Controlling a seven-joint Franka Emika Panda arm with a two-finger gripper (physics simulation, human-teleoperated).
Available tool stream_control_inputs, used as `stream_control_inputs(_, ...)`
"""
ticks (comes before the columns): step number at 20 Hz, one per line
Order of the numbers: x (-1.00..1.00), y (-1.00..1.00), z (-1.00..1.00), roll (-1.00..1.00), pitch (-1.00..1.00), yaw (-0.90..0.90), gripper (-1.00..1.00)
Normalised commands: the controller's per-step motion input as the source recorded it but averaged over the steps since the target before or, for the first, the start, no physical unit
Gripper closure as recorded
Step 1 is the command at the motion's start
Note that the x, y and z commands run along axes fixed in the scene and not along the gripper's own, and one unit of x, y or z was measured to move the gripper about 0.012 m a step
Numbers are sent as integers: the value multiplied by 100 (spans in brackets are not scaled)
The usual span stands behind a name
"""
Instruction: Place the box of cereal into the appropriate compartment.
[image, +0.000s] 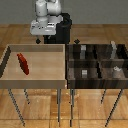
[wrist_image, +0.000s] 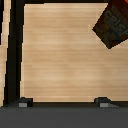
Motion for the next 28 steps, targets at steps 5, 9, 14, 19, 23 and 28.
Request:
stream_control_inputs(5, 0, -100, 0, 0, 0, 0, -100)
stream_control_inputs(9, 0, -100, 0, 0, 0, 0, -100)
stream_control_inputs(14, 0, -100, 0, 0, 0, 0, -100)
stream_control_inputs(19, 20, -80, 0, 0, 0, 0, -100)
stream_control_inputs(23, 75, 0, 0, 0, 0, 0, -100)
stream_control_inputs(28, 60, 40, 0, 0, 0, 0, -100)
